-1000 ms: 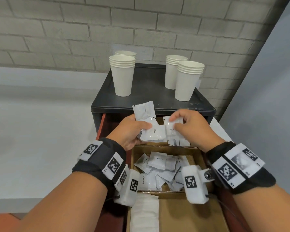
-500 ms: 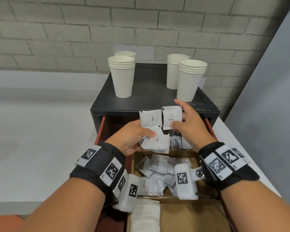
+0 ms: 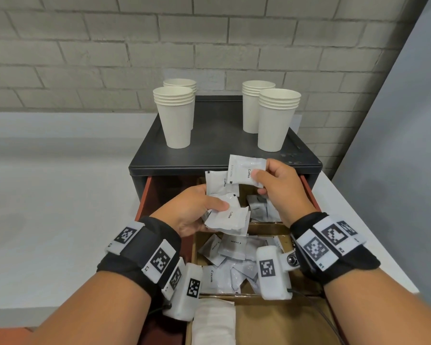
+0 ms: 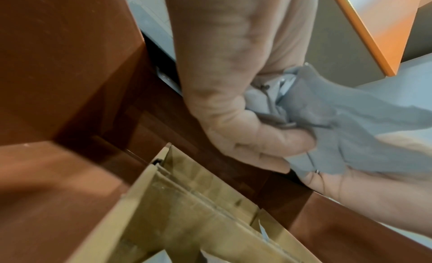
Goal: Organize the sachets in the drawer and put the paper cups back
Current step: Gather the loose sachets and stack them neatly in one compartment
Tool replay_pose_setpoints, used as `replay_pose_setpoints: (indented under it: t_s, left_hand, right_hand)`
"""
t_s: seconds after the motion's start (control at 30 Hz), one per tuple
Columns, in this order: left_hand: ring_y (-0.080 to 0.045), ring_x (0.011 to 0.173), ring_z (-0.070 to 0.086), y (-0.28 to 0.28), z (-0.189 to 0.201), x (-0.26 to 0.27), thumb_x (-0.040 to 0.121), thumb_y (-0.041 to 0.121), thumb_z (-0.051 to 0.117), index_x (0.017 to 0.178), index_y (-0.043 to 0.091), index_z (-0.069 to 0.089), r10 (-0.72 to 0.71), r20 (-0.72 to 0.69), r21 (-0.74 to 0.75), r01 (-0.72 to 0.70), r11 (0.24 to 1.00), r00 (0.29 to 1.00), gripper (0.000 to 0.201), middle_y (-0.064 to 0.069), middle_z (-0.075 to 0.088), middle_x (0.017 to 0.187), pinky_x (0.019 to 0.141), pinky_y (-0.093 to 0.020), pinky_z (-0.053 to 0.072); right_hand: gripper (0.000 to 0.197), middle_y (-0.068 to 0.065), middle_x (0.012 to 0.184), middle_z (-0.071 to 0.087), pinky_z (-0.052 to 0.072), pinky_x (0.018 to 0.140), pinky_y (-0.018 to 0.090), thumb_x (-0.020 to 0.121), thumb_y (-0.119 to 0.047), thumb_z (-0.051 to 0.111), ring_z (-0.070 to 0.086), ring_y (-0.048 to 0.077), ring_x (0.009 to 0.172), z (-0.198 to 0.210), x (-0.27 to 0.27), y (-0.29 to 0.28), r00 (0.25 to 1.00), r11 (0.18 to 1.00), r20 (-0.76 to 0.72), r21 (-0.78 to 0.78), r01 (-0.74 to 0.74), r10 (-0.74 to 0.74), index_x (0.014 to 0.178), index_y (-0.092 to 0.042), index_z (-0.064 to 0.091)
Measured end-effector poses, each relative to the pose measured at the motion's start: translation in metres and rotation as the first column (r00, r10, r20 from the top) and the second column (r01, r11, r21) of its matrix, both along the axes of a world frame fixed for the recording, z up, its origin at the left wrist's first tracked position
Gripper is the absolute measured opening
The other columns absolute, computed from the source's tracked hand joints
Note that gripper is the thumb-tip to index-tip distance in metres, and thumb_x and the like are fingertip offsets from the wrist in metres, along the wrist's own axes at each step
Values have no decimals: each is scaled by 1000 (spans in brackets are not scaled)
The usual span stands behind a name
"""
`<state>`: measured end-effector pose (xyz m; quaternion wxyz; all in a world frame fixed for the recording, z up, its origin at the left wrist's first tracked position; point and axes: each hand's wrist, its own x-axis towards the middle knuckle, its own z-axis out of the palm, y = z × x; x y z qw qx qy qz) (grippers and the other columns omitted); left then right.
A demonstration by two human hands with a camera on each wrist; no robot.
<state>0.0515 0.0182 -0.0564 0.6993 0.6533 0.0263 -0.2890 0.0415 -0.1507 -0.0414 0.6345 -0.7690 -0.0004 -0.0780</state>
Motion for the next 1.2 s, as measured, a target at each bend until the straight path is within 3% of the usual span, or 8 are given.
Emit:
replay_pose_setpoints:
  t_s: [0.1, 0.3, 0.4, 0.53, 0.73, 0.97, 1.07, 1.2]
  left_hand:
    - [-30, 109, 62, 0, 1, 0, 87, -4, 56, 117, 16, 58, 5, 0, 0, -5, 1000, 1000, 36, -10, 65, 117, 72, -36, 56]
    - [-29, 105, 63, 0, 0, 1, 87, -4, 56, 120, 15, 57, 12, -1, -9, -12, 1000, 1000, 38, -10, 66, 115, 68, -35, 57]
    - [-28, 103, 64, -1, 0, 2, 87, -4, 57, 120, 16, 58, 13, -4, -19, -13, 1000, 1000, 39, -10, 66, 113, 66, -34, 59]
    - [-31, 111, 60, -1, -1, 2, 87, -4, 56, 123, 16, 56, 17, 10, -14, -17, 1000, 1000, 41, -11, 64, 120, 73, -36, 56]
    - [-31, 112, 59, 0, -1, 1, 87, -4, 56, 125, 16, 55, 21, 28, -19, -21, 1000, 999, 43, -11, 62, 122, 74, -36, 57]
    - [-28, 104, 63, -1, -1, -2, 88, -4, 54, 122, 14, 56, -56, 88, -42, 59, 997, 995, 39, -13, 64, 115, 75, -36, 57]
    - [-25, 95, 66, -1, -2, -4, 88, -6, 52, 119, 14, 58, -137, 97, -54, 142, 988, 986, 37, -10, 68, 107, 74, -34, 58]
    - [-25, 96, 67, -2, -5, -3, 86, -5, 55, 119, 11, 59, -200, 100, -31, 204, 978, 975, 37, -11, 68, 108, 81, -37, 56]
  right_hand:
    - [14, 0, 110, 62, 49, 70, 17, 95, -10, 47, 59, 16, 104, 0, 1, 0, 1000, 999, -30, 41, 9, -8, 90, -16, 59]
    - [24, 0, 89, 60, 47, 56, 18, 93, -2, 46, 59, 13, 76, 1, 2, -3, 1000, 1000, -20, 27, 16, -15, 96, -25, 49]
    - [30, 2, 91, 61, 45, 53, 17, 93, -1, 40, 56, 14, 72, 4, -1, -5, 999, 996, -33, 93, -14, 17, 83, -20, 61]
    - [41, 1, 96, 66, 51, 60, 19, 92, 4, 33, 63, 13, 77, 6, -1, -7, 991, 966, -85, 243, -82, 105, 91, -18, 68]
    - [20, -5, 84, 68, 52, 65, 16, 91, -5, 55, 63, 7, 78, 2, -1, -4, 985, 980, -70, 132, -148, 158, 93, -21, 66]
    - [11, 0, 98, 69, 51, 90, 33, 90, -18, 58, 63, 17, 97, -8, 2, 4, 989, 992, -83, -20, -126, 124, 95, -16, 69]
    - [5, 1, 93, 68, 53, 84, 33, 86, -12, 64, 65, 18, 90, -11, 3, 8, 990, 992, -67, -30, -126, 124, 86, -16, 67]
    - [26, 3, 87, 66, 53, 66, 23, 80, -6, 70, 64, 15, 80, -11, 3, 10, 986, 985, -53, -65, -161, 157, 82, -20, 49]
